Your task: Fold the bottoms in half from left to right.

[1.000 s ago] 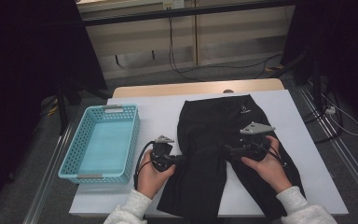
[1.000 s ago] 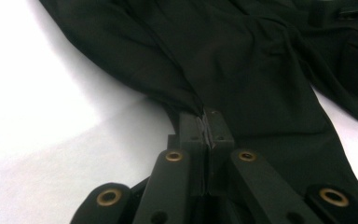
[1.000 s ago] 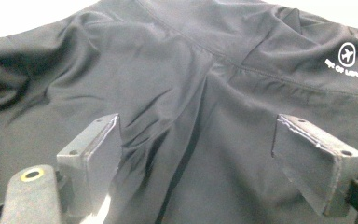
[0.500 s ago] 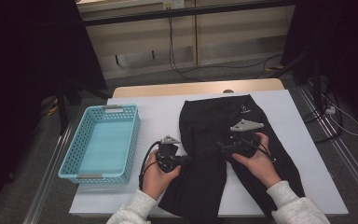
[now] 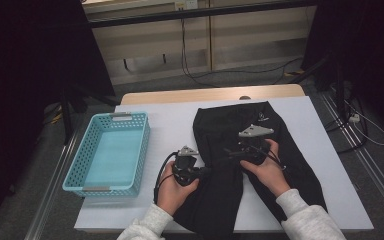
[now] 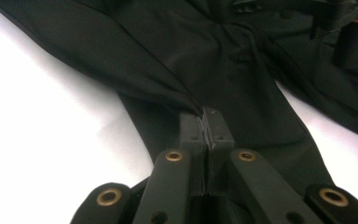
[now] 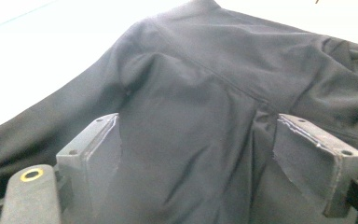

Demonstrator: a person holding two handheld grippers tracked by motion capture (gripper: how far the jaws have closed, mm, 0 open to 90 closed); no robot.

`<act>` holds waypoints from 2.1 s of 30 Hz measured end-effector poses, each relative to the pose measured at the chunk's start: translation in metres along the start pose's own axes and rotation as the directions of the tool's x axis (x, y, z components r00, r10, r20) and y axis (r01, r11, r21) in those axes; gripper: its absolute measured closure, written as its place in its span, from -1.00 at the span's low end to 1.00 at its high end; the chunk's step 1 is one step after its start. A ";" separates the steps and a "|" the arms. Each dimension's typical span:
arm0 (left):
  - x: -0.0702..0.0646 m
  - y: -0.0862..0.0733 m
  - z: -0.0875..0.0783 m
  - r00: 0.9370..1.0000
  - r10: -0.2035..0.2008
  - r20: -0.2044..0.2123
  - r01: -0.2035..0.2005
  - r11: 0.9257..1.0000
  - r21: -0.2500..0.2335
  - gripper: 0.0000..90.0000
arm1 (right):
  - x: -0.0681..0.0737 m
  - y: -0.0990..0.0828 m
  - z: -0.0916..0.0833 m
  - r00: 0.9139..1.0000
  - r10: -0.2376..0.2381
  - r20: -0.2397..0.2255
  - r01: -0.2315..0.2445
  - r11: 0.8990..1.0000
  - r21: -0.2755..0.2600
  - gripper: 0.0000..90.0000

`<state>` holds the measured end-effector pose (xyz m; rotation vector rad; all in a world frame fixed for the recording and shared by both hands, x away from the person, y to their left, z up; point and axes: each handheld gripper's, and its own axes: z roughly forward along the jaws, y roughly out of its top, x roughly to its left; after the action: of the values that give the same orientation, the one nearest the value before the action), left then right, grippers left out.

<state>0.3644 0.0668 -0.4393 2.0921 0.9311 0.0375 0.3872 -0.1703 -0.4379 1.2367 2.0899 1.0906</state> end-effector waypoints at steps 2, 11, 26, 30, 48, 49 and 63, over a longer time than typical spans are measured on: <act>-0.001 -0.001 0.001 1.000 -0.003 0.001 0.003 1.000 -0.012 0.98 | 0.001 0.001 0.002 1.000 0.002 -0.011 -0.002 1.000 -0.005 -0.65; -0.002 -0.001 0.001 1.000 0.000 0.008 0.000 1.000 -0.022 0.98 | 0.010 0.008 0.012 0.999 0.008 -0.035 -0.009 1.000 -0.014 -0.66; -0.001 -0.002 0.004 1.000 -0.001 0.011 0.002 1.000 -0.030 0.98 | 0.022 0.012 0.032 0.996 0.023 -0.084 -0.022 1.000 0.014 -0.59; -0.002 -0.002 0.005 1.000 0.002 0.016 -0.002 1.000 -0.031 0.98 | 0.026 0.016 0.035 0.995 0.023 -0.095 -0.022 1.000 0.014 -0.54; -0.005 0.005 0.006 0.999 0.018 0.039 -0.015 0.997 -0.070 0.97 | 0.033 0.021 0.060 0.974 -0.019 -0.226 0.038 0.996 0.079 0.99; -0.006 0.005 0.006 0.999 0.019 0.042 -0.016 0.997 -0.073 0.98 | 0.029 0.021 0.056 0.977 -0.028 -0.212 0.046 0.995 0.083 0.99; -0.013 0.006 0.014 0.998 0.029 0.061 -0.025 0.998 -0.063 0.98 | -0.002 0.002 0.010 0.988 -0.040 -0.149 0.047 0.998 0.041 0.56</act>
<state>0.3633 0.0469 -0.4406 2.0371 0.8544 0.0158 0.3965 -0.1679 -0.4422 1.1562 2.2518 1.1539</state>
